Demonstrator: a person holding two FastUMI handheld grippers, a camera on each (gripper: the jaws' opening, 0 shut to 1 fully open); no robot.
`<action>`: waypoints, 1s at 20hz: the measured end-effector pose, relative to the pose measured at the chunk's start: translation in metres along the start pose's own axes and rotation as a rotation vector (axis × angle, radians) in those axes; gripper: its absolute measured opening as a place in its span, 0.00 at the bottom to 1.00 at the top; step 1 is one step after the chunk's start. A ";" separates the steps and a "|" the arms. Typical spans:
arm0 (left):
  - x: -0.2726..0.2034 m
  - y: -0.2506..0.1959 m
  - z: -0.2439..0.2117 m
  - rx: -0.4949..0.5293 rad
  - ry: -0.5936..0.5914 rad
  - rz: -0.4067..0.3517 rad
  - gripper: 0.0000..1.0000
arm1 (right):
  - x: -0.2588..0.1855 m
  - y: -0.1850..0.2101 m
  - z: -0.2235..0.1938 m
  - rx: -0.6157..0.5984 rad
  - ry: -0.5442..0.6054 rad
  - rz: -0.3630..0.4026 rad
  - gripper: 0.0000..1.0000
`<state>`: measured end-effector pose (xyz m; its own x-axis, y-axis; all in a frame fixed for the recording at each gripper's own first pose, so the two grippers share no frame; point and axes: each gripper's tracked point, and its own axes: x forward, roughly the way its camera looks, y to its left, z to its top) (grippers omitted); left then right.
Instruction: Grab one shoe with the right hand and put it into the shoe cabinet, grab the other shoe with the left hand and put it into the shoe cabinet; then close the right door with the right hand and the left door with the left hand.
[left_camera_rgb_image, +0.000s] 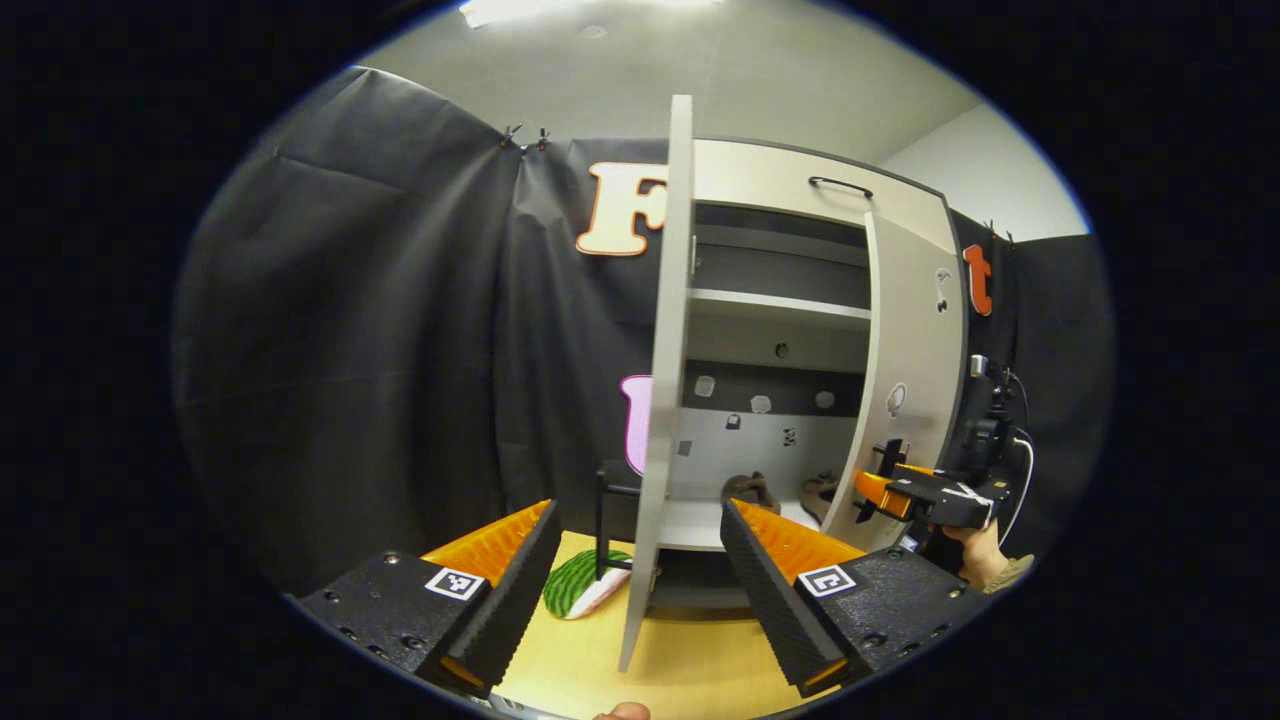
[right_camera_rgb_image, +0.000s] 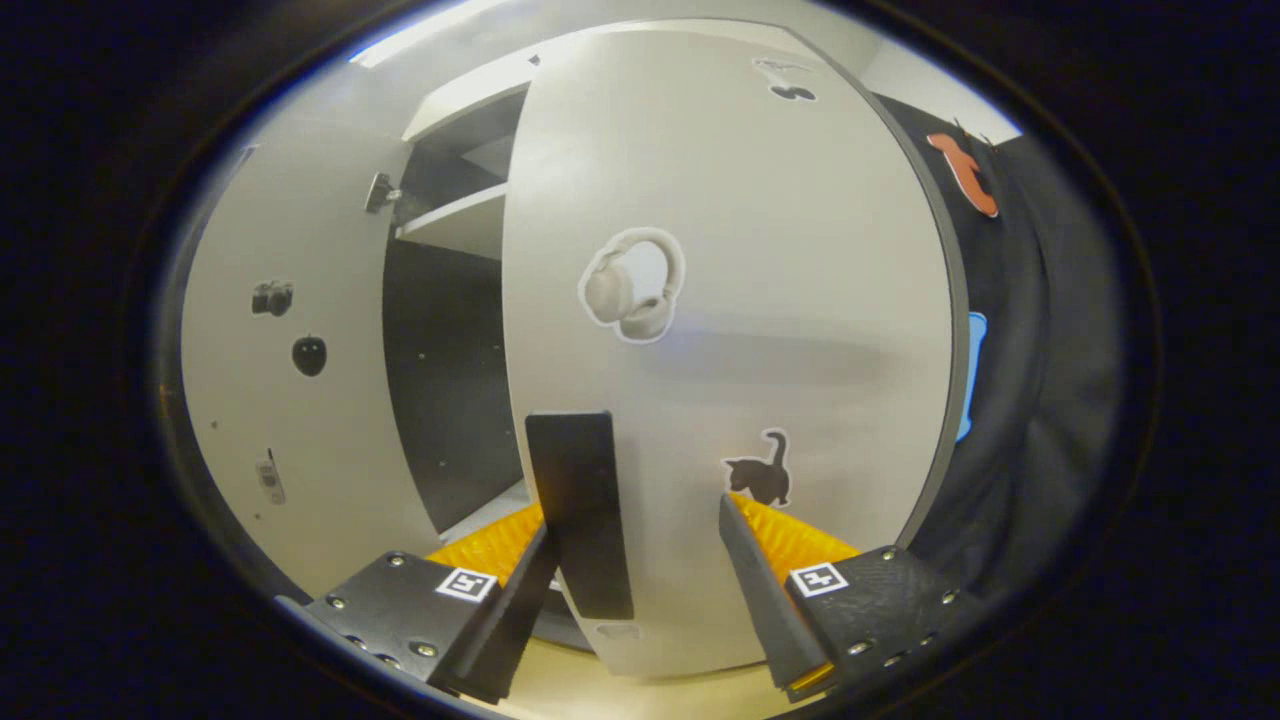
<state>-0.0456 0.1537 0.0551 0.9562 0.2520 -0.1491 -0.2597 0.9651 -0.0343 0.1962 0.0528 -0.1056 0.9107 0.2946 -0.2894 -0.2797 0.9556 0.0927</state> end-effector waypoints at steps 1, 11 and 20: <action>0.000 0.007 0.000 -0.002 -0.001 0.017 0.98 | 0.001 -0.001 0.000 -0.003 0.000 -0.009 0.89; 0.017 0.055 -0.012 -0.022 0.005 0.095 0.96 | 0.007 -0.003 -0.003 -0.011 -0.007 -0.061 0.92; 0.058 0.044 -0.042 0.005 0.051 -0.022 0.96 | 0.009 -0.001 -0.005 -0.013 -0.005 -0.065 0.90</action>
<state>-0.0073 0.2079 0.0035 0.9536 0.2264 -0.1983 -0.2375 0.9708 -0.0335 0.2028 0.0540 -0.1134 0.9286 0.2322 -0.2893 -0.2241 0.9726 0.0614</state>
